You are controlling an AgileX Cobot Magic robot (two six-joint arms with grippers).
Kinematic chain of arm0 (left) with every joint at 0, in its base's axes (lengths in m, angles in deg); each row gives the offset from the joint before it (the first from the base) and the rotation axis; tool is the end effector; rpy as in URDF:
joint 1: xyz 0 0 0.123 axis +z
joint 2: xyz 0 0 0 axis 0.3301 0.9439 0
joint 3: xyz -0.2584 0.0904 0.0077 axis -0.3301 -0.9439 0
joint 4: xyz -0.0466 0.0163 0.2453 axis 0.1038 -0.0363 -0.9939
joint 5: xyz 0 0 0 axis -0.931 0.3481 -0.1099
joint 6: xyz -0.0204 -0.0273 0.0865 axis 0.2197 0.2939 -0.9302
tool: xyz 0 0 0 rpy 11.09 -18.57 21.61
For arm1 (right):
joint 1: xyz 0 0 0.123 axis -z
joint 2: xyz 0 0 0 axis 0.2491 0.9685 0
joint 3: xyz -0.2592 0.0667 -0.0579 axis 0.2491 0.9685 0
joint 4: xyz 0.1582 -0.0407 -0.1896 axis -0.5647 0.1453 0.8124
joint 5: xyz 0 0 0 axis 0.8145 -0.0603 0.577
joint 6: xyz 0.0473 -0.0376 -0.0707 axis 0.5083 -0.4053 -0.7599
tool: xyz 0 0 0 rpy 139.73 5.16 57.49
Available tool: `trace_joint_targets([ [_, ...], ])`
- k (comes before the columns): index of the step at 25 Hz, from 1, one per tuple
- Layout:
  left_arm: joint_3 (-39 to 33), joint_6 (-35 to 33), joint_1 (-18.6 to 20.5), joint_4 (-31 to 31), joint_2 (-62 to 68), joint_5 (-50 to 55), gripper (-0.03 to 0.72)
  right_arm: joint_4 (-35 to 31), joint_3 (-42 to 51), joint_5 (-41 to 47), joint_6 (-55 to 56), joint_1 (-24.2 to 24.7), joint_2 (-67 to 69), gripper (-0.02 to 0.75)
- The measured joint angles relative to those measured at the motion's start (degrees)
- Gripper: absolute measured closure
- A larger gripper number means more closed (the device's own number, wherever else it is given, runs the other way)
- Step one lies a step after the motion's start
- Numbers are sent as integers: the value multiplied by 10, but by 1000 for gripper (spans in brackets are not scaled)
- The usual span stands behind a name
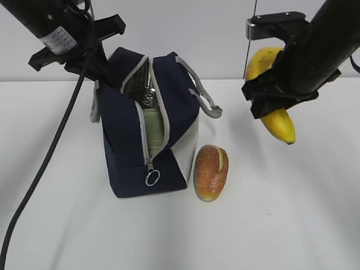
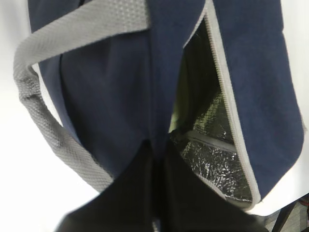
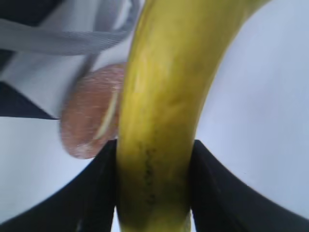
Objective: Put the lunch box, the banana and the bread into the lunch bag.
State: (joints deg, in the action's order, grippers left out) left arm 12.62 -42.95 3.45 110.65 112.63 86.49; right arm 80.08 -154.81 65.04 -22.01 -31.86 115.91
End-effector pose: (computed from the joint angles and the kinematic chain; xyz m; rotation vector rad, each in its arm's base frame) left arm 0.3716 -0.1382 0.2976 0.1508 2.7940 -0.6118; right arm 0.3337 0.1069 0.2598 -0.4514 2.6701 0.1123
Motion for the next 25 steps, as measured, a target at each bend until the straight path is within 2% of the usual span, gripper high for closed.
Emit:
trace_joint_targets([
  [2, 0, 0, 0, 0, 0, 0, 688, -76, -16, 16, -57, 0, -6, 411],
  [6, 0, 0, 0, 0, 0, 0, 688, -274, -42, 62, -234, 0, -7, 412],
  [11, 0, 0, 0, 0, 0, -1, 688, -449, -45, 107, -372, 0, -7, 412],
  [19, 0, 0, 0, 0, 0, -2, 688, -621, -49, 191, -490, 0, 41, 412],
  [25, 0, 0, 0, 0, 0, -2, 688, -685, -53, 191, -510, 0, 88, 412],
])
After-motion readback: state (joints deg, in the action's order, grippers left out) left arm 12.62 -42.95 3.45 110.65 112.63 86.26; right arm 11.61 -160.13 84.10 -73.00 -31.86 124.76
